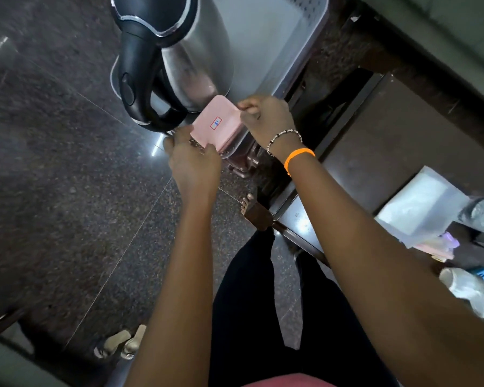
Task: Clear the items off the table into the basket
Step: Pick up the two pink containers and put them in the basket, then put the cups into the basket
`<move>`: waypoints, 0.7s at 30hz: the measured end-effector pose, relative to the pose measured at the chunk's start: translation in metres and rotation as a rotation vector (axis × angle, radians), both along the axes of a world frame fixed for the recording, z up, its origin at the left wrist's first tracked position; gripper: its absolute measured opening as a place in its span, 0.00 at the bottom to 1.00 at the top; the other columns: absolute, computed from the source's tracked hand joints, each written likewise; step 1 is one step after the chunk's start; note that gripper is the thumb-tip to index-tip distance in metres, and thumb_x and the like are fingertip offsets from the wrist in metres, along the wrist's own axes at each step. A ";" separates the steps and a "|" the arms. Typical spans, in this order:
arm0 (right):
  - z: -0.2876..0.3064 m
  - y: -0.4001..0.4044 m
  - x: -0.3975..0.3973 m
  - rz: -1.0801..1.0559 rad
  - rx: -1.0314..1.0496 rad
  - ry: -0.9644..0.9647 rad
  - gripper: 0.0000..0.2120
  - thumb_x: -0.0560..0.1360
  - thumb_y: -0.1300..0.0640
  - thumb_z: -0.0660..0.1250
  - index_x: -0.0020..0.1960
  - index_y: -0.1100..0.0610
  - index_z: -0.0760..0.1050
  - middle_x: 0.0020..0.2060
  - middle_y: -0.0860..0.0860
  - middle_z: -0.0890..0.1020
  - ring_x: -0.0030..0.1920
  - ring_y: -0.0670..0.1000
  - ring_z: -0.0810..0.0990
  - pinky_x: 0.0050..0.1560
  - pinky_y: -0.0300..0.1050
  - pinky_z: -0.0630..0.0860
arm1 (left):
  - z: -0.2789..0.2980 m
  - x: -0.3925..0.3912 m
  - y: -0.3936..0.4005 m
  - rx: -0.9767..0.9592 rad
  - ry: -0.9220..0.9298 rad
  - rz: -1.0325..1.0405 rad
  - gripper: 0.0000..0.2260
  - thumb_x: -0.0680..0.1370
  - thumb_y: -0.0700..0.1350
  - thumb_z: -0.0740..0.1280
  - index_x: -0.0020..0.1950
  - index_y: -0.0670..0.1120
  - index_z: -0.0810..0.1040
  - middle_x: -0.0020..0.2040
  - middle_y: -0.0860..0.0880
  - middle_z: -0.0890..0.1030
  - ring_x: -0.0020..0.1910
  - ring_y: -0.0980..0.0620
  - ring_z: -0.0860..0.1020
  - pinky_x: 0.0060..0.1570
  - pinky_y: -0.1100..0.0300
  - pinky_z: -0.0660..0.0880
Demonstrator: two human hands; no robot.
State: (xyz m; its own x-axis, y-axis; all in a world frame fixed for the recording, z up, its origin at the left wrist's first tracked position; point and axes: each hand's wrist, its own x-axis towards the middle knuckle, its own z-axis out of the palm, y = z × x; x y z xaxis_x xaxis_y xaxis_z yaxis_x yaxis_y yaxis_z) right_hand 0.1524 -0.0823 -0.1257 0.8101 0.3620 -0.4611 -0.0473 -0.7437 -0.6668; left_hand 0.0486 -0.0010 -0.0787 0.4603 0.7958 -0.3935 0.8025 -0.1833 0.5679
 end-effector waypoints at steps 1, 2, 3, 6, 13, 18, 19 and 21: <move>0.002 -0.005 -0.003 -0.055 0.057 0.003 0.11 0.72 0.60 0.64 0.51 0.57 0.81 0.45 0.53 0.85 0.48 0.52 0.82 0.56 0.42 0.75 | 0.002 -0.002 -0.006 0.000 -0.041 -0.017 0.16 0.74 0.37 0.64 0.62 0.43 0.74 0.62 0.43 0.72 0.48 0.53 0.73 0.45 0.73 0.63; 0.005 -0.013 -0.006 -0.109 0.109 -0.003 0.10 0.72 0.61 0.64 0.50 0.57 0.81 0.41 0.51 0.84 0.42 0.47 0.81 0.53 0.39 0.75 | 0.005 -0.003 -0.014 -0.021 -0.076 -0.033 0.14 0.74 0.38 0.64 0.60 0.43 0.75 0.60 0.44 0.74 0.46 0.54 0.74 0.46 0.72 0.65; 0.008 -0.023 -0.009 -0.153 0.144 -0.013 0.08 0.72 0.61 0.64 0.48 0.58 0.81 0.38 0.49 0.82 0.37 0.42 0.78 0.48 0.35 0.74 | 0.006 -0.005 -0.022 -0.060 -0.104 -0.045 0.13 0.75 0.38 0.64 0.58 0.43 0.76 0.57 0.46 0.76 0.45 0.54 0.75 0.46 0.70 0.69; 0.012 -0.064 -0.024 -0.244 0.150 0.000 0.07 0.72 0.61 0.65 0.46 0.57 0.81 0.36 0.47 0.80 0.32 0.38 0.73 0.41 0.31 0.70 | 0.009 -0.004 -0.055 -0.227 -0.162 -0.109 0.09 0.76 0.39 0.64 0.55 0.44 0.78 0.45 0.53 0.78 0.41 0.60 0.76 0.45 0.68 0.74; 0.013 -0.183 -0.075 -0.434 0.141 0.143 0.07 0.72 0.64 0.64 0.46 0.59 0.80 0.39 0.51 0.82 0.39 0.45 0.78 0.49 0.41 0.75 | -0.011 -0.013 -0.151 -0.503 -0.002 -0.409 0.08 0.77 0.40 0.63 0.55 0.43 0.78 0.45 0.45 0.80 0.45 0.49 0.78 0.53 0.53 0.76; 0.001 -0.288 -0.121 -0.649 0.088 0.144 0.08 0.73 0.65 0.63 0.47 0.61 0.81 0.35 0.49 0.78 0.32 0.38 0.73 0.36 0.22 0.68 | -0.033 -0.032 -0.236 -0.550 0.156 -0.628 0.08 0.78 0.40 0.62 0.55 0.43 0.78 0.39 0.52 0.77 0.36 0.57 0.76 0.42 0.64 0.72; -0.003 -0.307 -0.130 -0.698 0.083 0.150 0.08 0.73 0.66 0.63 0.47 0.62 0.81 0.35 0.49 0.78 0.31 0.37 0.73 0.35 0.21 0.67 | -0.037 -0.037 -0.251 -0.558 0.194 -0.668 0.08 0.78 0.40 0.62 0.54 0.45 0.78 0.41 0.51 0.78 0.36 0.59 0.77 0.43 0.65 0.73; -0.008 -0.348 -0.147 -0.810 0.072 0.143 0.08 0.73 0.67 0.63 0.46 0.63 0.81 0.36 0.50 0.78 0.30 0.34 0.74 0.35 0.20 0.66 | -0.044 -0.045 -0.285 -0.574 0.281 -0.756 0.07 0.79 0.42 0.61 0.52 0.47 0.78 0.45 0.50 0.79 0.36 0.59 0.77 0.46 0.61 0.74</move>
State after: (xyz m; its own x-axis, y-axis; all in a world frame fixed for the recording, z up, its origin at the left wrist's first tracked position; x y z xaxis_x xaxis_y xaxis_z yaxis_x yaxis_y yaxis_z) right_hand 0.0050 -0.4302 -0.1333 0.7682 -0.2767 -0.5773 -0.6384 -0.3982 -0.6587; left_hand 0.0038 -0.2864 -0.1231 0.5997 -0.0143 -0.8001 0.7068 -0.4594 0.5379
